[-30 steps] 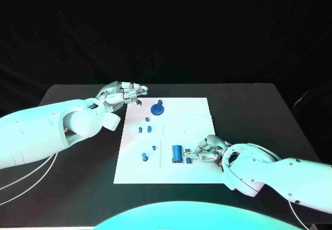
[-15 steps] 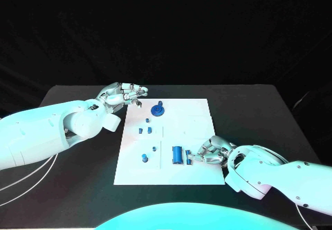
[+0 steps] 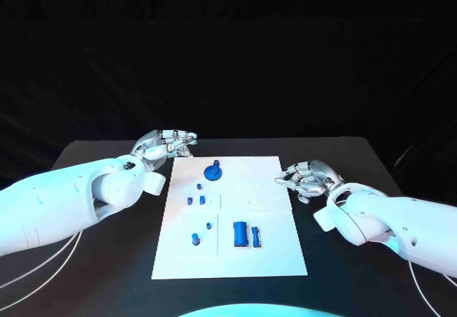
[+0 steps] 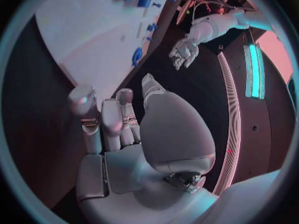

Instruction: Assemble the parts on the task board

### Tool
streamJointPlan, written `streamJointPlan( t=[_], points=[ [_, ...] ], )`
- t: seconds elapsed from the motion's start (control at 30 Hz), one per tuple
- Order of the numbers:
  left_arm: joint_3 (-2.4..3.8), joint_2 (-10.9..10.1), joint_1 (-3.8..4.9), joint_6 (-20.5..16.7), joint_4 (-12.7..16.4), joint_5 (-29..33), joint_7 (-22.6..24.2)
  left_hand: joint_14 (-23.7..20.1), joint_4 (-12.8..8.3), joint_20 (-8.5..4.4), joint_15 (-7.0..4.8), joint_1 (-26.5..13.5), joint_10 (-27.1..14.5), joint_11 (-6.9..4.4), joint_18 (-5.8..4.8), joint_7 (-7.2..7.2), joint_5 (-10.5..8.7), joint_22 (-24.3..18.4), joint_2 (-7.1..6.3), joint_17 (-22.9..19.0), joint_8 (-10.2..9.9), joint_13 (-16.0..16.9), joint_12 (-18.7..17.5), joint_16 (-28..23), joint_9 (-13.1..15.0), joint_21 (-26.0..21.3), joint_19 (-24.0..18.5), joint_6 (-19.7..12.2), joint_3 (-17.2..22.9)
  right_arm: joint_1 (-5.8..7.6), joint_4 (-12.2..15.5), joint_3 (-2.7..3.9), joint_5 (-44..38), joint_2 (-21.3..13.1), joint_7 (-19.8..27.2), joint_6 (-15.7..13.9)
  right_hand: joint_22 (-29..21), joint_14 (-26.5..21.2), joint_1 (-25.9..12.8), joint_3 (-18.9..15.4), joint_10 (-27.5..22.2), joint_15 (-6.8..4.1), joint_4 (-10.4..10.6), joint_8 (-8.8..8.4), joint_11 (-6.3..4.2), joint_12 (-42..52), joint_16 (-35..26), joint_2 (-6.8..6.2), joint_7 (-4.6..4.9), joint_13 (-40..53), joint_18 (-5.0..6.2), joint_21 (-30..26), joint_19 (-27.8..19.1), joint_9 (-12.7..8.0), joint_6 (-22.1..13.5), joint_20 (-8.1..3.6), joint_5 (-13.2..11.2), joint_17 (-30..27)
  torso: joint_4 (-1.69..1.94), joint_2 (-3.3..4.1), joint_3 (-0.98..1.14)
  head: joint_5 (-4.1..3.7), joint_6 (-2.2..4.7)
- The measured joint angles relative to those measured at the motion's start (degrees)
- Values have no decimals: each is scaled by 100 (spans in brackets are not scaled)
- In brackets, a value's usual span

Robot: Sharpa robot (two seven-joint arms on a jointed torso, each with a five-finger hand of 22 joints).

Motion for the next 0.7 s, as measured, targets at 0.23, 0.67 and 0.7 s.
streamJointPlan(
  t=[0.23, 0.67, 0.7],
  points=[
    [-3, 441, -82, -442, -666, 319, 341, -492, 355, 427, 385, 5, 630, 210, -1, -135, -37, -1401, 5, -957, -19, -486, -1490, -2747, -181, -2074, -574, -241, -284, 71, -1421, 90, 1379, 598, 1197, 105, -2267, -1764, 345, 184, -519, 456, 97, -315, 345, -2184, -3444, -22, 258, -2931, 156, -3274, -1333, -459, -197, 469, 0, -2324, -14, -92, 24, 53, 338],
    [4, 752, -134, -800, -1129, 580, 546, -2977, -532, -402, -96, -1458, -2108, -378, -678, -683, -961, -3554, 849, -1629, -846, -698, -3410, -5438, -1559, -3712, -2912, -2920, -1803, 62, -2019, 183, 2091, 958, 1769, 278, -6009, -5105, -1166, -208, -3593, 367, -847, -1704, 37, -3599, -5924, 385, -318, -5754, -353, -3921, -4938, -1951, -2701, 56, -183, -4753, 9, -164, 62, 67, 582],
    [12, 748, -150, -828, -1068, 578, 544, -3224, -635, -499, -155, -1703, -2426, -442, -719, -736, -1057, -3670, 915, -1665, -913, -718, -3476, -5547, -1662, -3754, -3141, -3201, -1910, 46, -1943, 207, 2110, 938, 1769, 254, -6177, -5446, -1412, -259, -3942, 322, -943, -1789, -23, -3646, -6000, 426, -386, -5826, -423, -3944, -5251, -2063, -2993, -29, -204, -4892, 23, -179, 62, 42, 604]
  ],
)
